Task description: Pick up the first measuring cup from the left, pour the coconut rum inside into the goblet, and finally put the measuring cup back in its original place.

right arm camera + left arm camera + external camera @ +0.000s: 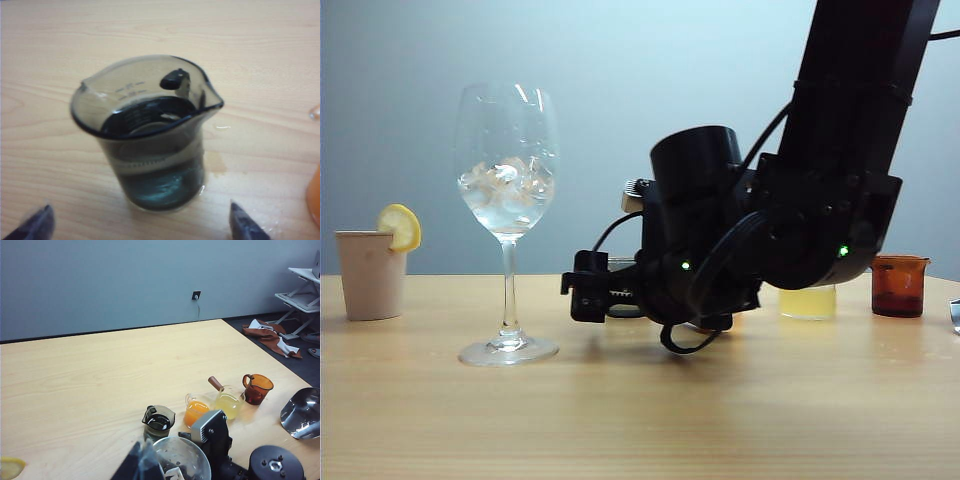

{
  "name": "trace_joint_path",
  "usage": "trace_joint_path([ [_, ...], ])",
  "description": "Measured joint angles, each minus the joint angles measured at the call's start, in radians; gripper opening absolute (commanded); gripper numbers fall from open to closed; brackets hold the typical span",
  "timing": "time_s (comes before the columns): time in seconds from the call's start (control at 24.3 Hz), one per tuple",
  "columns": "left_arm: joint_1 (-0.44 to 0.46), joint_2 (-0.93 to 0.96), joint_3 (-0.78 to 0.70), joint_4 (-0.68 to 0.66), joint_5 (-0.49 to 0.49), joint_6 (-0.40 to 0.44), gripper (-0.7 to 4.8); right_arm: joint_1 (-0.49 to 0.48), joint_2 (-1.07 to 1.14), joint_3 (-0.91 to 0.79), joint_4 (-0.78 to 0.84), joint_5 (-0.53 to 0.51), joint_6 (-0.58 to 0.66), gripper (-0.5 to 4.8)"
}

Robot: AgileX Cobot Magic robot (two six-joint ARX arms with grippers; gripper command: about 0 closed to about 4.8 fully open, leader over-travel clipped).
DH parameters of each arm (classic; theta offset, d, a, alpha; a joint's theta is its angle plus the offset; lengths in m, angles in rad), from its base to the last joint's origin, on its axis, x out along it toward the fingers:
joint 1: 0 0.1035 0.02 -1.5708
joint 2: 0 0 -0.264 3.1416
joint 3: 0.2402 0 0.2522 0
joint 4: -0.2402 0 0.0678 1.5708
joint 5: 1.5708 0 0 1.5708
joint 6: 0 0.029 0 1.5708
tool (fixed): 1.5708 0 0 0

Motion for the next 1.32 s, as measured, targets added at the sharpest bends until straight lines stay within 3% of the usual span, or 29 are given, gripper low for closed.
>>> trace_joint_path([
  [0.12, 0.0, 0.0, 0.0, 0.0, 0.016, 0.0, -0.06, 0.041, 0.0, 0.053, -0.068, 0.095, 0.0, 4.79],
  [0.41, 0.0, 0.0, 0.0, 0.0, 0.026, 0.0, -0.06, 0.058, 0.025, 0.117, -0.134, 0.204, 0.04, 4.79],
  [1.32, 0.0, 0.0, 0.0, 0.0, 0.044, 0.0, -0.05, 0.002, 0.121, 0.24, -0.132, 0.217, 0.053, 4.79],
])
